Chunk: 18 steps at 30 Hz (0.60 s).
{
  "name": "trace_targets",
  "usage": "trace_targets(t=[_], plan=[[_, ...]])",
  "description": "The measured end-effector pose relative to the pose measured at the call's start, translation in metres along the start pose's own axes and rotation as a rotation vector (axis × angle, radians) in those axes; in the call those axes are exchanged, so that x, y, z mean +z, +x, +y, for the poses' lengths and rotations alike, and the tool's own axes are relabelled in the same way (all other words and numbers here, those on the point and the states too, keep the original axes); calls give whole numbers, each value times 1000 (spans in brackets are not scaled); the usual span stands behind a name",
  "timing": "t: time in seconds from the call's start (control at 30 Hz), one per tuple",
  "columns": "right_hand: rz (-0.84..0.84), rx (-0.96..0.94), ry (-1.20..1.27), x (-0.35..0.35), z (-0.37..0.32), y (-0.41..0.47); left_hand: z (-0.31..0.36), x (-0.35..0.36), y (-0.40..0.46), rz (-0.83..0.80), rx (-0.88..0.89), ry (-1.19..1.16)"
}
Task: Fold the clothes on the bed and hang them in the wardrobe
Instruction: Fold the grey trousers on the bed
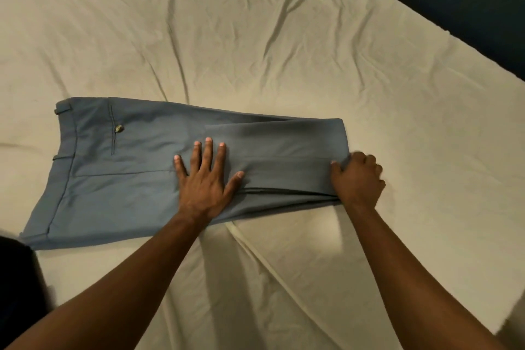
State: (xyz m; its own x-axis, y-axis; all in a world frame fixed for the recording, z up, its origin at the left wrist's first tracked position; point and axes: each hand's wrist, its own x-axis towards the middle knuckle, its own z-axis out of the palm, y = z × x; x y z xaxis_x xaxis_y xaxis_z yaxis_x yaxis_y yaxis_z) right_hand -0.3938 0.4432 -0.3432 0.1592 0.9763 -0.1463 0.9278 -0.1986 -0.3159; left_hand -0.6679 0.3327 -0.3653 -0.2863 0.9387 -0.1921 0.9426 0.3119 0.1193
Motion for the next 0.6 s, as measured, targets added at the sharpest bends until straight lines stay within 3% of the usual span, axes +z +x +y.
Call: trace_targets(t=[0.13,0.2,0.27,0.33,0.43,0.5,0.6], plan=[[-140,250,422,-22,-8,0,5,-17,-9,128,18,-68],[-74,207,542,-36,-26,-8,21,-33,-10,269,97,-230],[11,120,618,-52,-55,-25,38,-58,-8,330,128,-553],[60,16,666,-67,-91,-45,53,-94,-4,199,58,-888],[62,-164,688,-74,-153,-84,56,-156,1,-137,-147,-1290],[9,-300,710,-71,-191,-109,40,-185,4,-220,-199,-1316],[-179,-499,687,-64,-234,-145,-10,-205,4,-120,-235,-1213]])
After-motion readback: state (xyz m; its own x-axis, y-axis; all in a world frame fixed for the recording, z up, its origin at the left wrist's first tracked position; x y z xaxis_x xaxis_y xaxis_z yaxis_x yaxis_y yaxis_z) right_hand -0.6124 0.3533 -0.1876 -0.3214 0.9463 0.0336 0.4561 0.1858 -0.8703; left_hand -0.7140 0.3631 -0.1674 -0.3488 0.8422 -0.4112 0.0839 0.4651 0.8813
